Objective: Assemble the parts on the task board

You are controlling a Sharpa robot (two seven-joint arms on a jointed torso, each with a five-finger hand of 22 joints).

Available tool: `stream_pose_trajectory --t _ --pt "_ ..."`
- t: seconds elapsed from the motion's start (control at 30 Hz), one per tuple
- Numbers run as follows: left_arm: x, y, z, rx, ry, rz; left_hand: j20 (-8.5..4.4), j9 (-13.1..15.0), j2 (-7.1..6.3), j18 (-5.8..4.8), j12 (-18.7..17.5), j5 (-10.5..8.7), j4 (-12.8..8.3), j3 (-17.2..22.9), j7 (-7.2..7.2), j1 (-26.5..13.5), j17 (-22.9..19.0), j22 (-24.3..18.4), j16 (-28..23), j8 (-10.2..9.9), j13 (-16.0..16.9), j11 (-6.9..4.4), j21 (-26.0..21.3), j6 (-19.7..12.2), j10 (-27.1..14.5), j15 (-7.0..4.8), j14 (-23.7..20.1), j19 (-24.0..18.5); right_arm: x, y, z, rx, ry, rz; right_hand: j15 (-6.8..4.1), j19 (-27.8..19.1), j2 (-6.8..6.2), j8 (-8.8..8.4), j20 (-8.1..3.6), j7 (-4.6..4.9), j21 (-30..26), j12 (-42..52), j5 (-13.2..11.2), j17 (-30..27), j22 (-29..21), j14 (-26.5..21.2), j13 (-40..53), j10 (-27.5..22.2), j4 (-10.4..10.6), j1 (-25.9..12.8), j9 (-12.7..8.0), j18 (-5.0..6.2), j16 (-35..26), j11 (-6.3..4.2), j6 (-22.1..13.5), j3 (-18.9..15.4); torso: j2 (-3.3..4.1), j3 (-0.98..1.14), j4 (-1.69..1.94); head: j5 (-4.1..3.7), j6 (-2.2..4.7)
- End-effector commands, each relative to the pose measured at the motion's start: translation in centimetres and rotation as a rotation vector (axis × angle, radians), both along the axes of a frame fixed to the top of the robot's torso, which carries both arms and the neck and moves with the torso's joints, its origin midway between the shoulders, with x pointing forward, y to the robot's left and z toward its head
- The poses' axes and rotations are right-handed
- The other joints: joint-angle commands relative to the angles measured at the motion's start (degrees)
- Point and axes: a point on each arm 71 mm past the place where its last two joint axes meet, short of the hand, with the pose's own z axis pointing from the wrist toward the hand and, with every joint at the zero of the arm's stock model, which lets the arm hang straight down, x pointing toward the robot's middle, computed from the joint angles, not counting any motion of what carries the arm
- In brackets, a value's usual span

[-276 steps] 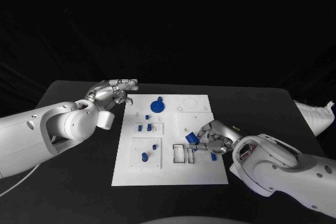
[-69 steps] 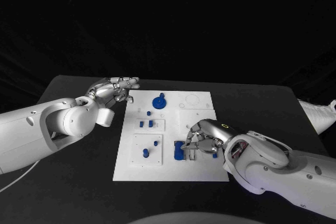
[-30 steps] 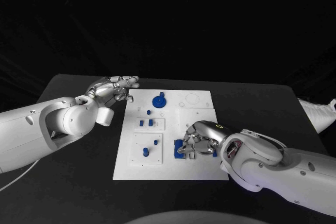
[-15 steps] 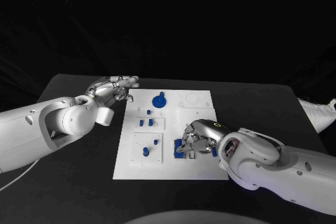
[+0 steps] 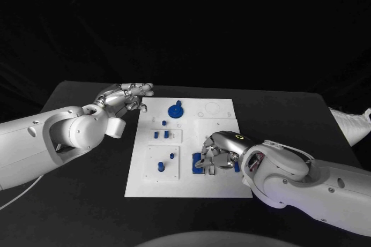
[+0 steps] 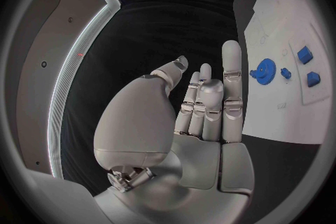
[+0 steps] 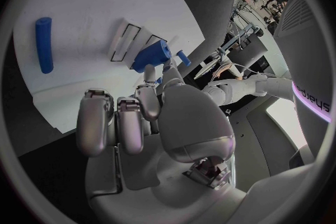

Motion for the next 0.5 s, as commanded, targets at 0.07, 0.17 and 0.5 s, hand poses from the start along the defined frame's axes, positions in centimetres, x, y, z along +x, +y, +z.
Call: stream_pose_trajectory --t 0.07,0.17,0.5 --pt "-0.04 -0.19 0.1 -0.008 -0.008 -0.015 0.3 0.02 0.62 1.06 0.29 0.27 0.08 -0.41 -0.02 -0.16 -0.06 -0.06 -0.31 0.33 0.07 0.0 -0.34 -0.52 -0.53 0.16 -0.32 0.0 0.2 -0.92 -1.32 -0.095 0.029 -0.028 -0.39 0.05 0.02 0.0 -0.3 -0.25 0.34 2.18 0.08 11.79 0.03 5.14 4.29 4.4 -0.76 0.94 0.05 -0.98 0.21 -3.82 0.07 0.35 -0.01 0.03 0.02 -0.02 -0.02" --pt "-0.04 -0.2 0.1 -0.008 -0.008 -0.015 0.3 0.02 0.62 1.06 0.29 0.27 0.08 -0.41 -0.02 -0.16 -0.06 -0.06 -0.31 0.33 0.07 0.0 -0.34 -0.52 -0.53 0.16 -0.32 0.0 0.26 -1.03 -1.32 -0.102 0.019 -0.03 -0.4 0.07 0.11 -0.01 -0.31 -0.27 0.37 2.18 0.08 11.84 0.11 5.15 4.31 4.41 -0.87 1.13 0.04 -0.99 0.24 -3.84 0.1 0.46 -0.07 0.01 0.04 0.0 -0.06" --pt "-0.05 -0.15 0.12 -0.006 -0.011 -0.014 0.31 0.02 0.7 1.06 0.41 0.28 0.05 -0.45 -0.01 -0.09 -0.39 -0.09 -0.45 0.37 0.08 0.01 -0.38 -0.59 -0.66 0.17 -0.45 -0.02 0.3 -1.22 -1.23 -0.095 0.001 -0.033 -0.42 0.06 0.22 -0.02 -0.32 -0.29 0.37 2.22 0.08 11.87 0.12 5.15 4.36 4.44 -1.0 1.34 0.03 -0.99 0.26 -3.85 0.15 0.58 -0.02 0.0 0.03 0.13 -0.02"
